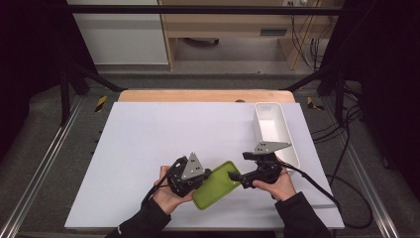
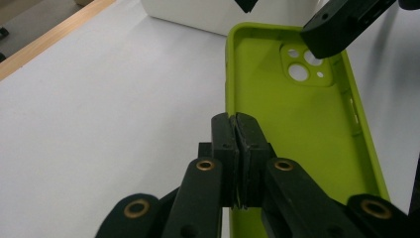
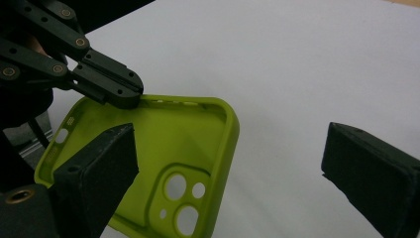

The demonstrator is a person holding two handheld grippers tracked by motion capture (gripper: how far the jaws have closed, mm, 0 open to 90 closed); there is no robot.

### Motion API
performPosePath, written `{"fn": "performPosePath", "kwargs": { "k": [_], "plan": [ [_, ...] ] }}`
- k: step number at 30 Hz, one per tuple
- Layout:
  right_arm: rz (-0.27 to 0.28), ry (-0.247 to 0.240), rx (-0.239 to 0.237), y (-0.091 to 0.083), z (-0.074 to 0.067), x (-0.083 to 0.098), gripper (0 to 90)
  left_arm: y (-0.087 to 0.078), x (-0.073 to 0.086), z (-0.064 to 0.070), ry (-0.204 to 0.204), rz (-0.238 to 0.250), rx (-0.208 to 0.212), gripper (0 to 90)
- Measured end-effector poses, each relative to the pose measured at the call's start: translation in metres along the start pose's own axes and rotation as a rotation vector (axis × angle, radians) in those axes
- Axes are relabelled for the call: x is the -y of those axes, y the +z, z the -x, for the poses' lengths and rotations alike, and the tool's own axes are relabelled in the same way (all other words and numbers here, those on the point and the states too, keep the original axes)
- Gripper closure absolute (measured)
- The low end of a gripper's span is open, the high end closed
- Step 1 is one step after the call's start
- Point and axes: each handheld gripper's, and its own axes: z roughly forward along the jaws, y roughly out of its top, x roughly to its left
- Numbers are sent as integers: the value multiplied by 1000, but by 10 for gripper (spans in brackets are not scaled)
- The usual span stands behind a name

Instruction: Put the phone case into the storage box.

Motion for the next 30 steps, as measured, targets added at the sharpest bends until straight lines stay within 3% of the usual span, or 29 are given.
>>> {"fn": "performPosePath", "kwargs": {
  "k": [16,30],
  "plan": [
    [-60,29,-71,6,2,1,318,-1,-3,6,25,10,8,880],
    [-107,90,-160,6,5,0,539,-1,-3,8,50,6,5,880]
  ]
}}
